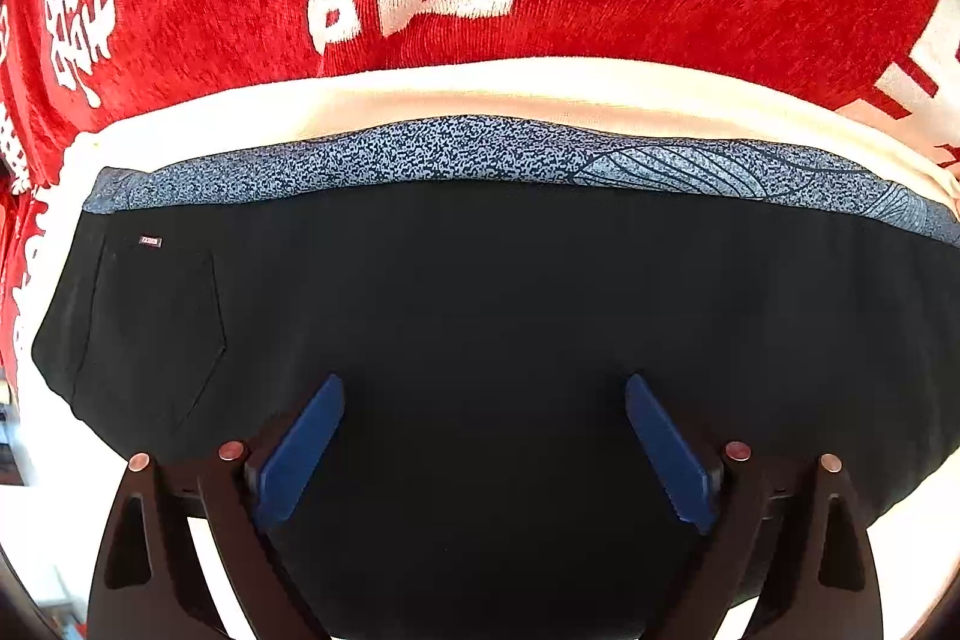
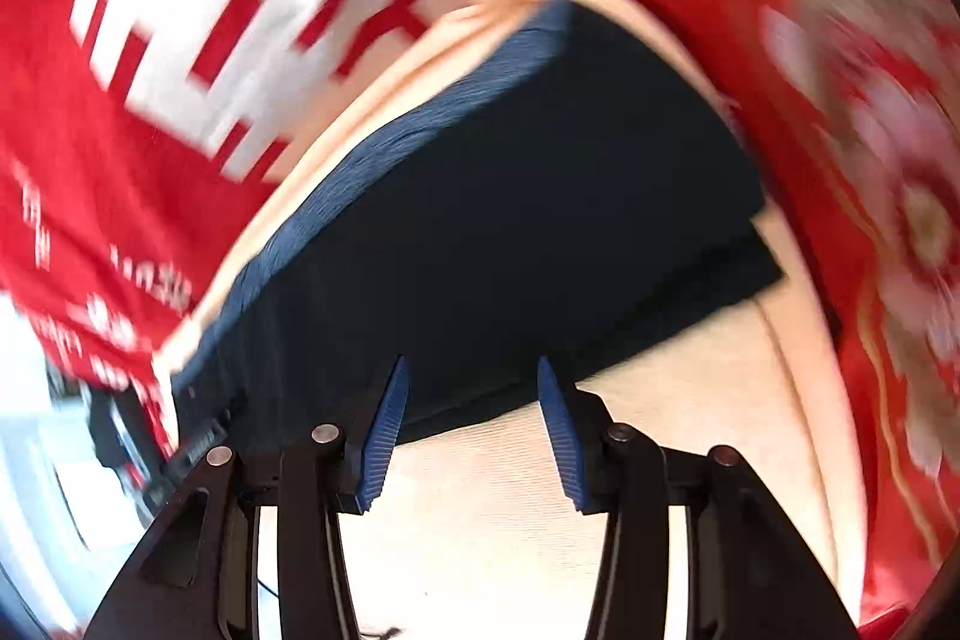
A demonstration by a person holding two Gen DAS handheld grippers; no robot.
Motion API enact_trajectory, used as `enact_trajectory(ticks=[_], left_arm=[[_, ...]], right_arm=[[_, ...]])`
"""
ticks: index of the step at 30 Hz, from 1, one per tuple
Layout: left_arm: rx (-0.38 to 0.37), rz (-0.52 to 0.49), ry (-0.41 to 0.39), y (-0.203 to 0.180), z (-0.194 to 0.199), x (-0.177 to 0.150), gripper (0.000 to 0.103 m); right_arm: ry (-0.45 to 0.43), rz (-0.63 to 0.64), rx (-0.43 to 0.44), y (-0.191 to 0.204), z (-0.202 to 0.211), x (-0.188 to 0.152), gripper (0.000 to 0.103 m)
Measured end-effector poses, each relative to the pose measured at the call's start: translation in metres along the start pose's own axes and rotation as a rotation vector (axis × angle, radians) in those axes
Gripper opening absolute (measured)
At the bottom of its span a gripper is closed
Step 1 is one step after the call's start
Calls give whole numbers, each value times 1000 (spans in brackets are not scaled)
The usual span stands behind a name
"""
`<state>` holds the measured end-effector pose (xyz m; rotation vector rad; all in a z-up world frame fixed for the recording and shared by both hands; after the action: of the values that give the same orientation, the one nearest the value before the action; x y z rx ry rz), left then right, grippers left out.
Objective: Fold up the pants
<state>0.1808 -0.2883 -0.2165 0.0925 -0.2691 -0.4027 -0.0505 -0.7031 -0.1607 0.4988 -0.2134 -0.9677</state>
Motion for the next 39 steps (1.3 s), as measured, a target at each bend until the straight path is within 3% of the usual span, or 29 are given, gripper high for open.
enact_trajectory(ticks=[4, 5, 6, 8, 11, 14, 15, 16, 21, 24, 26, 27, 29, 31, 32, 35, 39], left_arm=[[17, -12, 4, -4, 0, 13, 96], [24, -17, 2, -16, 4, 7, 96], [30, -19, 6, -17, 4, 7, 96], [35, -23, 15, -33, 18, 5, 96], [39, -40, 19, -38, 22, 1, 96], [45, -33, 47, -37, 28, -7, 96], [50, -30, 66, -40, 32, -8, 96], [44, -31, 67, -42, 37, -6, 96], [-23, -85, -13, -72, 56, 18, 96], [-40, -99, -29, -99, 44, 42, 96], [-27, -99, -7, -115, 26, 54, 96], [-20, -99, 7, -118, 18, 57, 102], [-30, -60, -23, -112, 14, 66, 103], [-39, 0, 15, -95, 10, 72, 103], [-25, 26, 26, -86, 11, 71, 103], [41, 54, 50, -55, 26, 61, 103], [85, 43, 51, -17, 56, 29, 103]], right_arm=[[-34, -99, 30, -19, -5, 12, 46], [-34, -116, 31, -18, -4, 16, 23], [-35, -119, 33, -18, 0, 22, 9], [-60, -90, 63, -17, 18, 23, 9], [-11, 18, -18, -19, 10, 1, 11], [59, 52, -98, -33, 9, -2, 33], [53, 58, -113, -33, 18, -2, 41], [35, 79, -141, -30, 30, -2, 43], [-106, 257, -147, 8, 66, 17, 43], [-100, 260, -158, 24, 28, 41, 43], [-58, 261, -228, 17, -3, 64, 42], [-47, 258, -251, 24, -24, 68, 35], [-104, 283, -272, 26, -25, 83, 28], [-155, 308, -343, 39, -21, 89, 29], [-167, 299, -371, 43, -19, 90, 34], [-107, 262, -245, 52, -13, 77, 37], [-7, 264, -100, 66, -12, 28, 46]])
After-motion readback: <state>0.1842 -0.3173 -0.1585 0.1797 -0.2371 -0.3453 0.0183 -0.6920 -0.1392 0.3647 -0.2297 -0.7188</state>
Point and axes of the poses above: each gripper's, at about its wrist camera, not at the fingertips, and z roughly against the way its jaws point, y to its left, x to its top, the point moved 3 cm from there along -z, roughly the way its jaws point, and after that the axes turned 7 degrees about -z, right-handed, at the moved point
